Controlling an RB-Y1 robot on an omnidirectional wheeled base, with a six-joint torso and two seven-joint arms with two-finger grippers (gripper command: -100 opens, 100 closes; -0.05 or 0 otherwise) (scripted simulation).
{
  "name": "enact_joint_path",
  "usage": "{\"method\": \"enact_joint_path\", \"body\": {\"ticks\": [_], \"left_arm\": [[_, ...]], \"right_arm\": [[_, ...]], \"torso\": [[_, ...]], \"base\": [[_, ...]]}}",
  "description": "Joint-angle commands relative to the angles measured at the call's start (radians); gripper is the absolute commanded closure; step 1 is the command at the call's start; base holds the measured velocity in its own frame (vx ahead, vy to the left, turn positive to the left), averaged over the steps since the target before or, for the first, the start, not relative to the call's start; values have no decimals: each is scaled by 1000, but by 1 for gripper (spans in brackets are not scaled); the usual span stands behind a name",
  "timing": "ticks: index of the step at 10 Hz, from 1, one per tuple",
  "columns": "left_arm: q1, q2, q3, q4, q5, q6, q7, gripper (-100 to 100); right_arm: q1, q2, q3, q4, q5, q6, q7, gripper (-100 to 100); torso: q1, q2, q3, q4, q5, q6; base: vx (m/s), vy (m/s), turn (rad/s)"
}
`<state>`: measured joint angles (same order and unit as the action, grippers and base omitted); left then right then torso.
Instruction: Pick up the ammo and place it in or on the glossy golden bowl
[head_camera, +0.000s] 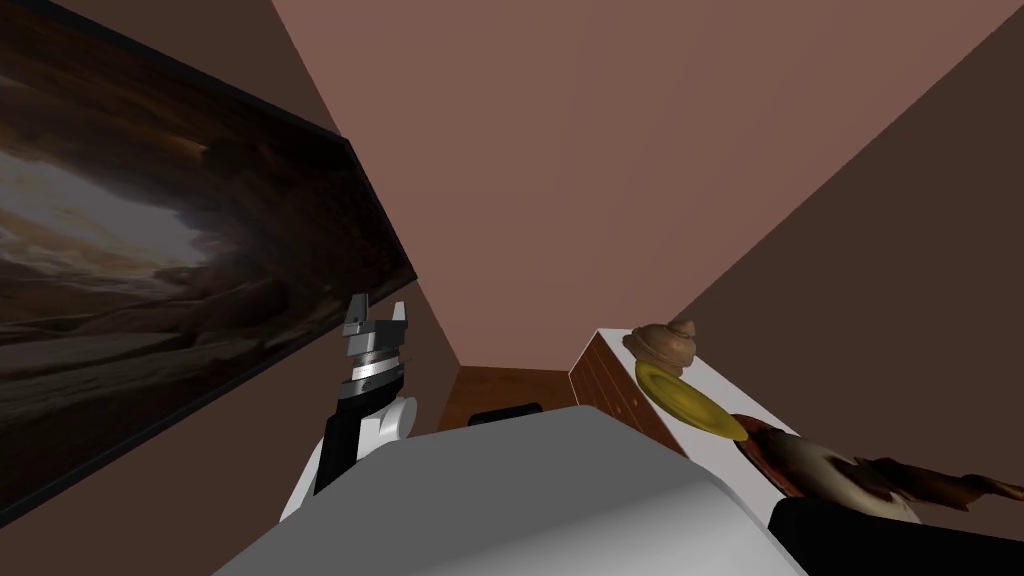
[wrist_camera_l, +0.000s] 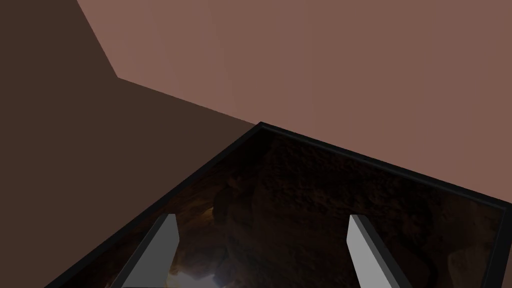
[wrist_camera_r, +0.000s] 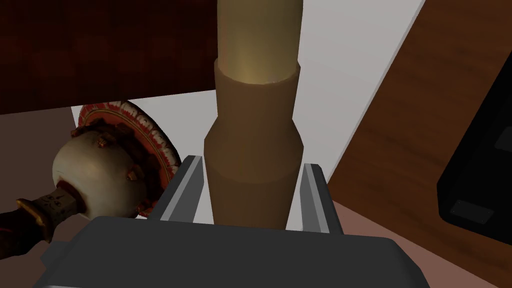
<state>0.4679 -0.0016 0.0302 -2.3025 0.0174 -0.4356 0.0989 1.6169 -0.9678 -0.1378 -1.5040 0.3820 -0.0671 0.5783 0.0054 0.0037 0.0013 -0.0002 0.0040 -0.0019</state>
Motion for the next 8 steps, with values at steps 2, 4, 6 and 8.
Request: {"method": "enact_joint_path", "body": {"ticks": [2,4,6,8], "left_arm": [[0,0,0,0,0,0,0,0],[0,0,0,0,0,0,0,0],[0,0,0,0,0,0,0,0],[0,0,0,0,0,0,0,0]], "right_arm": [[-7,-3,-14,30,-4,-58,-26,100],[-22,-8,-22,73,-6,-115,-67,100],[-39,-13,-24,122,-3,-169,-118,100],[-57,-16,-21,178,5,-219,-174,100]], "torso": [[-2,-1,-1,0,0,2],[-2,-4,-2,0,-1,0],[-2,-6,-3,-1,-1,1],[-4,-9,-5,-2,-1,1]], "base": [[-25,41,101],[-8,60,224],[35,42,197],[80,20,191]]}}
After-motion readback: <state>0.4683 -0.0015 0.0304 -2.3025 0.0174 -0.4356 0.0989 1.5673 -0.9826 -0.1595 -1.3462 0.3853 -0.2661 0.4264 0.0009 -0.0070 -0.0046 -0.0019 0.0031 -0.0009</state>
